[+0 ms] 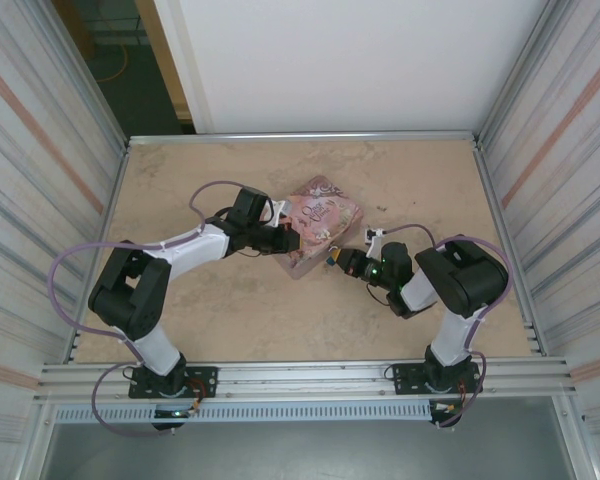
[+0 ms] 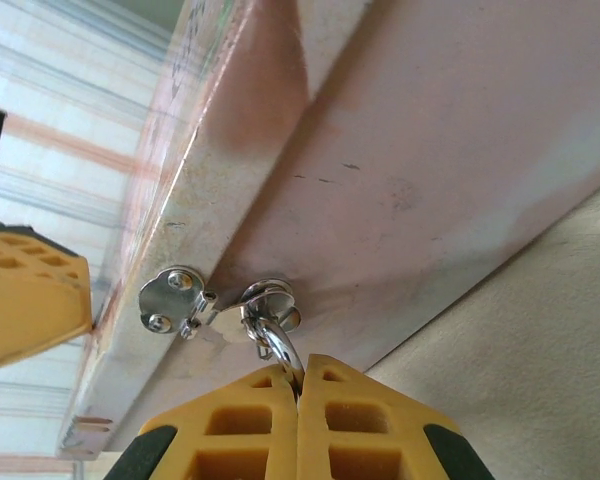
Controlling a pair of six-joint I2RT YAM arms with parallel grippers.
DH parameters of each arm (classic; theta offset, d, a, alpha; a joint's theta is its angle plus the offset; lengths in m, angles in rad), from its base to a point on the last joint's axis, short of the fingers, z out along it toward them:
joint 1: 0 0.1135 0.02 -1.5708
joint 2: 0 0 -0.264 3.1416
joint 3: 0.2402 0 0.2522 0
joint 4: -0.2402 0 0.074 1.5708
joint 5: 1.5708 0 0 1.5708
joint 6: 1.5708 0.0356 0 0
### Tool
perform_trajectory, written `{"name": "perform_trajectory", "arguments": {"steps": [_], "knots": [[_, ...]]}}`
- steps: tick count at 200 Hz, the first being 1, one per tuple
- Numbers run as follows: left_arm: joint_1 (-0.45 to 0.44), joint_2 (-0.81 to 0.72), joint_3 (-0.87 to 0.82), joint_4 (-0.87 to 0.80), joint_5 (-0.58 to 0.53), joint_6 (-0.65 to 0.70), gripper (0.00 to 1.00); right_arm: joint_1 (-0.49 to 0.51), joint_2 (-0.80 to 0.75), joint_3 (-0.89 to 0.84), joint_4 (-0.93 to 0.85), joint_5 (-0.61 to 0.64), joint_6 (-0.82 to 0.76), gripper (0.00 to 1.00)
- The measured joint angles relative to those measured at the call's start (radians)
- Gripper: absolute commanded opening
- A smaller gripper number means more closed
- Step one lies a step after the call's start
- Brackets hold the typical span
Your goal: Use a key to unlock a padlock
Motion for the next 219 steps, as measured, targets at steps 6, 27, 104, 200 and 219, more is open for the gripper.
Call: {"name": "perform_trajectory", "arguments": {"steps": [6, 27, 104, 200, 219], "knots": [[0.0, 0.0, 0.0, 0.0, 0.0, 0.0, 0.04, 0.0, 0.0, 0.001, 0.0, 0.003, 0.01, 0.0], [0.0, 0.0, 0.0, 0.003, -0.003, 0.0, 0.04, 0.001, 0.0, 0.005, -0.002, 0.013, 0.043, 0.0], [0.0, 0.0, -0.002, 0.009, -0.006, 0.003, 0.04, -0.011, -0.027, 0.027, -0.061, 0.029, 0.085, 0.0], [0.015, -0.022, -0.021, -0.001, 0.002, 0.002, 0.11, -0.061, -0.228, 0.037, -0.255, 0.128, 0.032, 0.0], [0.015, -0.025, -0.02, -0.005, 0.005, 0.001, 0.14, -0.063, -0.307, 0.037, -0.341, 0.143, -0.004, 0.0]]}}
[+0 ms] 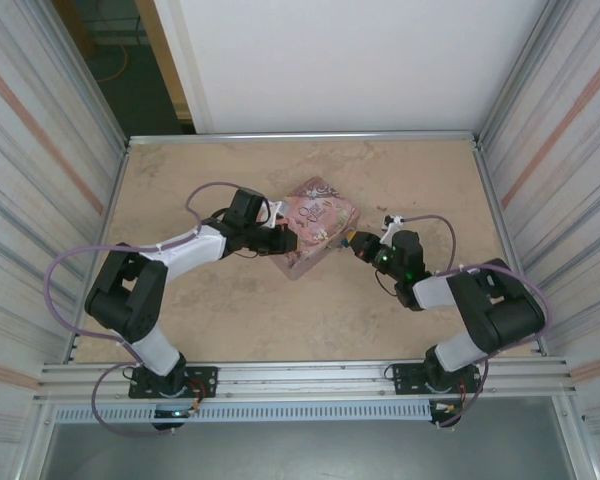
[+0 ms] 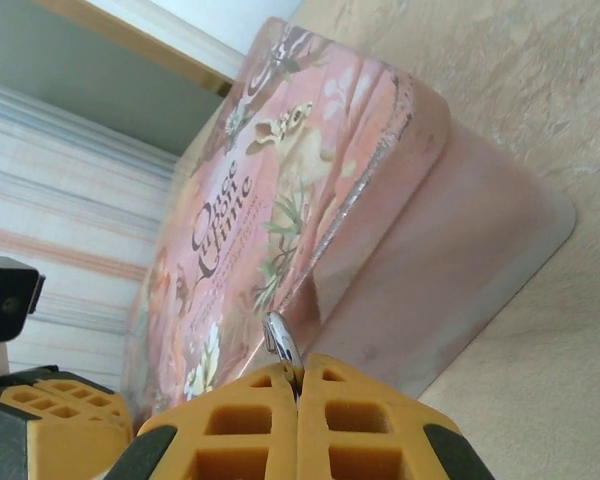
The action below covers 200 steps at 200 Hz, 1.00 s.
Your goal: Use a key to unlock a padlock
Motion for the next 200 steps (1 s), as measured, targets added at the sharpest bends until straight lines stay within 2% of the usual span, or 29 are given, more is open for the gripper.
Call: {"name": "perform_trajectory", "arguments": {"steps": [46, 74, 125, 165, 200], "knots": [[0.002, -0.005, 0.01, -0.021, 0.004, -0.001, 0.21, -0.006, -0.237, 0.023, -0.289, 0.046, -0.11, 0.0], [0.018, -0.009, 0.02, -0.038, 0.019, -0.002, 0.32, -0.006, -0.369, 0.062, -0.467, 0.074, -0.186, 0.0], [0.049, -0.053, 0.016, -0.085, -0.008, -0.002, 0.4, -0.003, -0.525, 0.119, -0.76, 0.086, -0.295, 0.0], [0.097, -0.178, -0.024, -0.117, -0.035, -0.002, 0.43, 0.019, -0.609, 0.174, -0.974, 0.085, -0.367, 0.0], [0.131, -0.326, -0.073, -0.125, -0.083, 0.015, 0.52, 0.059, -0.647, 0.234, -1.145, 0.078, -0.409, 0.0]]}}
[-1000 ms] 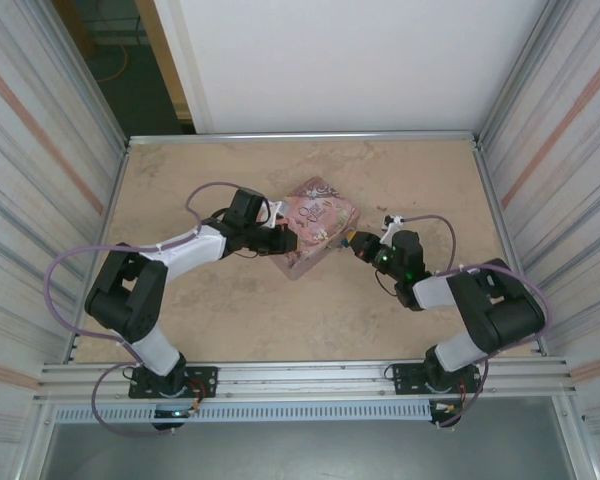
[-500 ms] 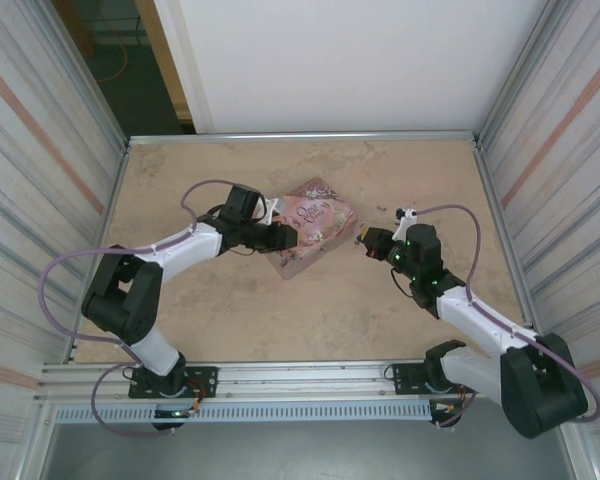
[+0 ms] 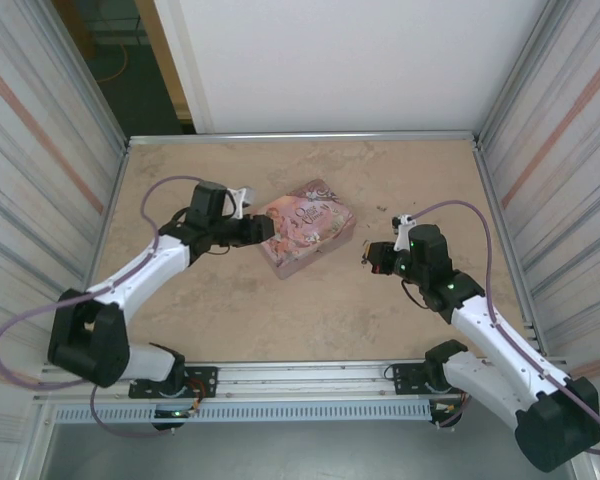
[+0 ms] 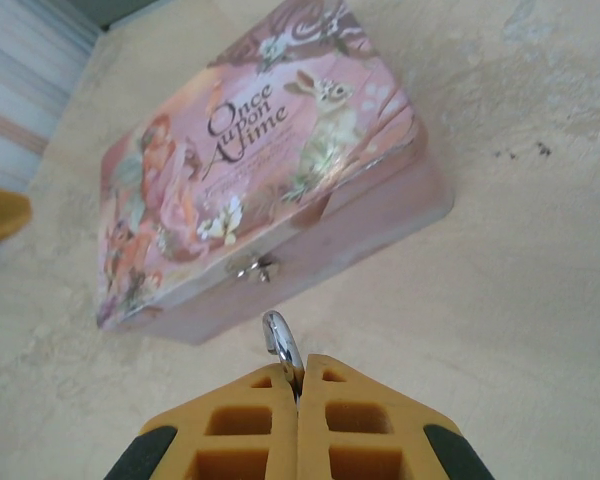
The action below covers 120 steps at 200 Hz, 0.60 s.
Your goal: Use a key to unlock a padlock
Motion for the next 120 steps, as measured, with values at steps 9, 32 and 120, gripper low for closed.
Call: {"name": "perform_trajectory", "arguments": {"steps": [9, 32, 120], "knots": [[0.002, -0.037, -0.015, -0.011, -0.03, 0.013, 0.55, 0.011, 0.0, 0.014, -0.037, -0.007, -0.009, 0.0], [0.005, -0.115, -0.057, -0.038, -0.098, 0.043, 0.61, 0.053, 0.002, 0.045, -0.124, -0.017, -0.017, 0.0], [0.122, -0.412, -0.269, -0.074, -0.295, 0.08, 0.77, 0.24, 0.119, 0.069, -0.283, -0.011, -0.03, 0.0]]}}
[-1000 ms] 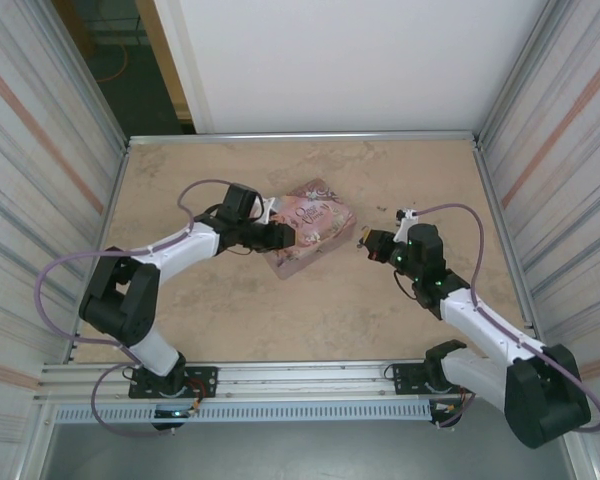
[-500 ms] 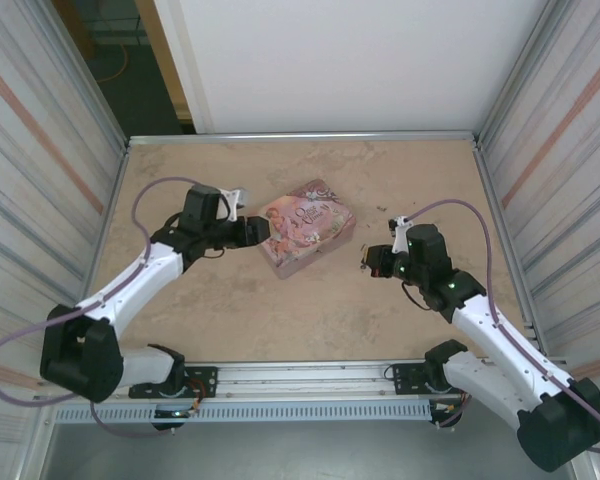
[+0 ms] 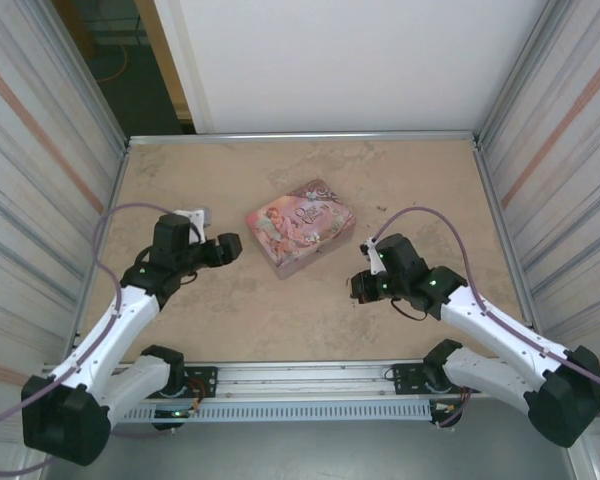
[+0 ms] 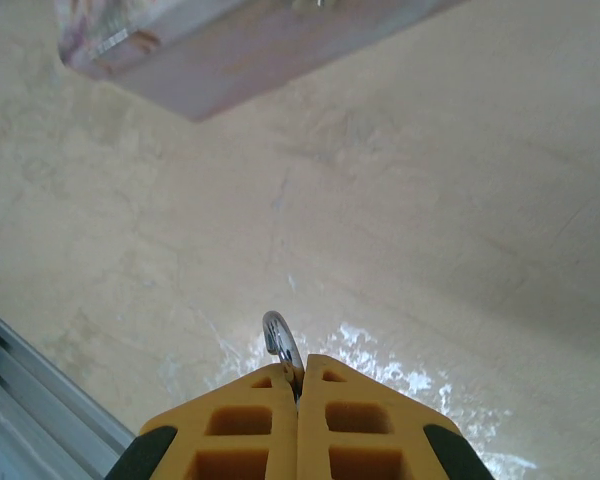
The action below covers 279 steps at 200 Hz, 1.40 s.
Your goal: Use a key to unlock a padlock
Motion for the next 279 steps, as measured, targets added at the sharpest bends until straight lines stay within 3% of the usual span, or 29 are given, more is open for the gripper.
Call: {"name": "perform_trajectory", "arguments": {"steps": [60, 244, 279], "knots": [[0.107, -0.1, -0.076, -0.012, -0.02, -0.015, 0.79, 0.034, 0.147, 0.001, 0.012, -0.009, 0.028, 0.0], [0.12, -0.051, -0.084, -0.012, -0.011, -0.014, 0.79, 0.05, 0.451, 0.052, 0.097, -0.039, 0.056, 0.0], [0.127, -0.051, -0.088, -0.005, -0.005, -0.014, 0.79, 0.05, 0.464, 0.052, 0.116, -0.039, 0.068, 0.12]]}}
